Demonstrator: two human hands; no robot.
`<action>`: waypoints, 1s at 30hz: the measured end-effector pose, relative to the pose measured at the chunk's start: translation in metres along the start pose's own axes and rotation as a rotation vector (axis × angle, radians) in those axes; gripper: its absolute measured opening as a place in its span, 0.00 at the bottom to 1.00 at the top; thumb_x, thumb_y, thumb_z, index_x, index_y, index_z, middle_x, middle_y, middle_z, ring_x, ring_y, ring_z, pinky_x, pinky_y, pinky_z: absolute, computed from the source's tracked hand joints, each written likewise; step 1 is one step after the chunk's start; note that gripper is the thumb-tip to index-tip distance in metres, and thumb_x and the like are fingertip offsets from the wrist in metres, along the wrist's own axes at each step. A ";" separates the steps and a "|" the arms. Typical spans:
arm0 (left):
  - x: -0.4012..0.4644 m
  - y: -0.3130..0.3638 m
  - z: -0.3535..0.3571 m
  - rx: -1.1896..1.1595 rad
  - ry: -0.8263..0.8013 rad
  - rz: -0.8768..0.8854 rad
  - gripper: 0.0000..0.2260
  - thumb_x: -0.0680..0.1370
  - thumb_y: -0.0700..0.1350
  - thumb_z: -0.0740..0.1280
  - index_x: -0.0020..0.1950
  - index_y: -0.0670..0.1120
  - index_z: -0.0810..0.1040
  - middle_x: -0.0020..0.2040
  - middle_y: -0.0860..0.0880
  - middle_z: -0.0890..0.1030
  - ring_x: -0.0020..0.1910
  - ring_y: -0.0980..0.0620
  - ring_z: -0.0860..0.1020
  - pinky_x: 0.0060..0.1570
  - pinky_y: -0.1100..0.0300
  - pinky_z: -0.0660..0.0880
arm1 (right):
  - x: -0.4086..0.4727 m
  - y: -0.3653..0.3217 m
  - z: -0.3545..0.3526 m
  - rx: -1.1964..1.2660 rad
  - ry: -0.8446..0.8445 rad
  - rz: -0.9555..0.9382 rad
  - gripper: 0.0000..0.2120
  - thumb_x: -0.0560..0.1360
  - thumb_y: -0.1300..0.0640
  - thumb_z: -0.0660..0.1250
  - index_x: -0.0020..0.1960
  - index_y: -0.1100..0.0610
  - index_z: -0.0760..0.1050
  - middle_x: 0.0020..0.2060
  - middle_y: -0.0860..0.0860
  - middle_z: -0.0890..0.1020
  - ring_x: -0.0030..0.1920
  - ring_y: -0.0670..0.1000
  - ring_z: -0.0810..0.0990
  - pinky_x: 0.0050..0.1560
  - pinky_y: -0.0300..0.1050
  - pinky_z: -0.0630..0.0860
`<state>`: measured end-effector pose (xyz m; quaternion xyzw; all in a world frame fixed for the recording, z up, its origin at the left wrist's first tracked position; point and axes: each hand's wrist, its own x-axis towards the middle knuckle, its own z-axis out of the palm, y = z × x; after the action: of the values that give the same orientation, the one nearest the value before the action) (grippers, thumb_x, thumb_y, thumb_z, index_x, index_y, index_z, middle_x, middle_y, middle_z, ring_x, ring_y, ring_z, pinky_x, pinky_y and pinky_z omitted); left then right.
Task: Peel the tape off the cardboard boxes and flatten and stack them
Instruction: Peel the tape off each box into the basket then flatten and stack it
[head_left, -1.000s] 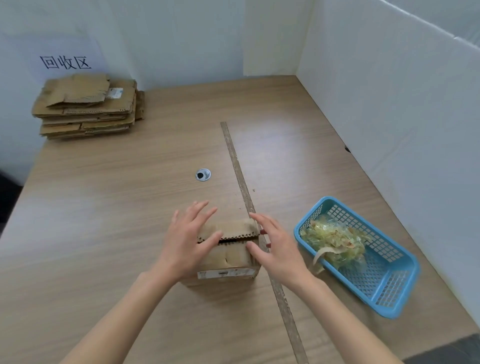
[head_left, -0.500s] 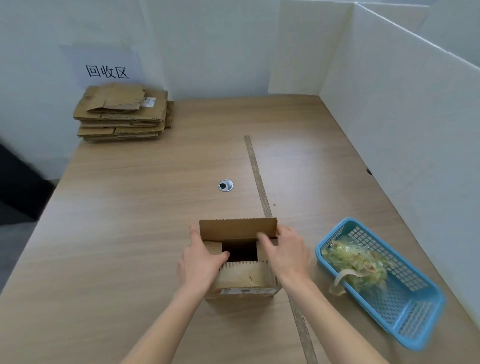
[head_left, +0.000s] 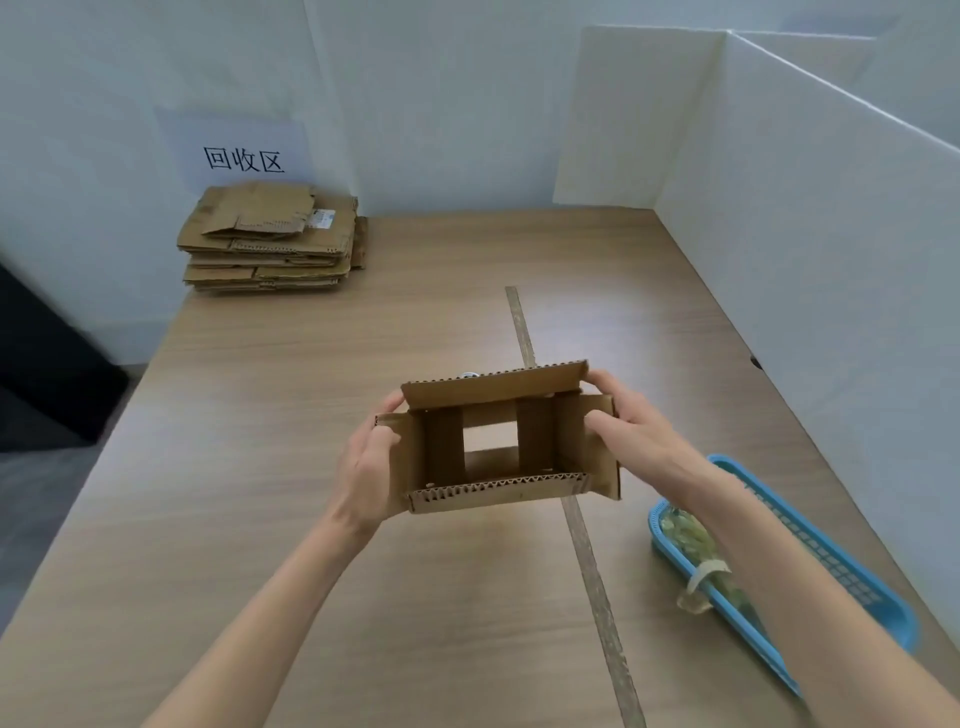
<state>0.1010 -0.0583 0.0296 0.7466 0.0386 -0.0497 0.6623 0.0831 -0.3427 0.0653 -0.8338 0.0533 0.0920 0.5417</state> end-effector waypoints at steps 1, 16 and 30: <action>0.000 0.000 -0.003 -0.027 -0.015 0.025 0.23 0.74 0.48 0.55 0.64 0.60 0.80 0.58 0.54 0.85 0.55 0.56 0.79 0.55 0.58 0.75 | -0.002 -0.001 -0.001 0.050 0.016 -0.011 0.26 0.83 0.62 0.56 0.57 0.27 0.70 0.54 0.31 0.76 0.59 0.43 0.75 0.63 0.49 0.73; -0.058 -0.136 -0.010 0.398 -0.191 0.028 0.23 0.73 0.74 0.63 0.65 0.67 0.72 0.62 0.68 0.76 0.59 0.64 0.79 0.53 0.62 0.78 | -0.045 0.125 0.084 0.264 0.156 0.439 0.29 0.71 0.43 0.77 0.68 0.46 0.70 0.56 0.48 0.82 0.53 0.48 0.85 0.47 0.54 0.86; 0.023 -0.084 0.003 0.298 -0.281 -0.012 0.50 0.60 0.65 0.80 0.75 0.76 0.54 0.67 0.70 0.70 0.47 0.63 0.77 0.48 0.68 0.76 | -0.018 0.110 0.023 0.078 -0.095 0.104 0.35 0.73 0.54 0.78 0.70 0.32 0.63 0.57 0.44 0.82 0.51 0.49 0.86 0.50 0.51 0.84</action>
<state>0.1139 -0.0517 -0.0560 0.8219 -0.0576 -0.1628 0.5429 0.0424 -0.3668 -0.0377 -0.8027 0.0745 0.1573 0.5704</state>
